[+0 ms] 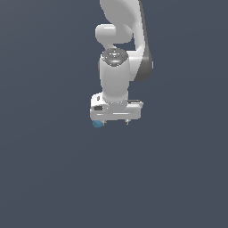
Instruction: Pick up the object and move it to a goal position.
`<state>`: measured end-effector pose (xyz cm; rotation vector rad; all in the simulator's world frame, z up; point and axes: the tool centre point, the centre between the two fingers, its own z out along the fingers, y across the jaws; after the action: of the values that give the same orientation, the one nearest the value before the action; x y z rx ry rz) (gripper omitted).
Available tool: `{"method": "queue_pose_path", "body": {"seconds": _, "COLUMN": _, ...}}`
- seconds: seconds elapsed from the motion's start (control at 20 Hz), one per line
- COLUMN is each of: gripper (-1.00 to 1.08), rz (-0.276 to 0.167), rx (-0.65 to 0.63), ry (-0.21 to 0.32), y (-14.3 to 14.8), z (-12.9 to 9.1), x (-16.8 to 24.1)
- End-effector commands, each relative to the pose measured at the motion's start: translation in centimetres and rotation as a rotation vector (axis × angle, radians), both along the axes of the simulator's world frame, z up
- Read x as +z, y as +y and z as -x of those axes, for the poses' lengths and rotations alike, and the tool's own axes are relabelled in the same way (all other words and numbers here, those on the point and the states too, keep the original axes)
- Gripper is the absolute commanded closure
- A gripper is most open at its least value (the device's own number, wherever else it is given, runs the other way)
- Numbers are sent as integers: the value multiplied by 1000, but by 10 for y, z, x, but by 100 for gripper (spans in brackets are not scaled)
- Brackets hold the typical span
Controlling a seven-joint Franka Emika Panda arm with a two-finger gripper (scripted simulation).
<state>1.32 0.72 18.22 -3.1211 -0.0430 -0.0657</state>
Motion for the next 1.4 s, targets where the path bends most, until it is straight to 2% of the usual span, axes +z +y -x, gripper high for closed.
{"method": "queue_pose_path", "body": {"seconds": 0.0, "gripper": -92, "rz": 0, "rx": 0, "ry": 0, "y": 0, "z": 0, "x": 0}}
{"method": "queue_pose_path", "body": {"seconds": 0.8, "gripper": -92, "rz": -13, "rx": -11, "ry": 5, "y": -6, "z": 7, "x": 5}}
{"method": "queue_pose_path", "body": {"seconds": 1.1, "gripper": -92, "rz": -8, "rx": -65, "ry": 12, "y": -22, "z": 23, "x": -9}}
{"method": "queue_pose_path", "body": {"seconds": 1.35, "gripper": -92, "rz": 0, "rx": -139, "ry": 22, "y": -44, "z": 48, "x": -26}}
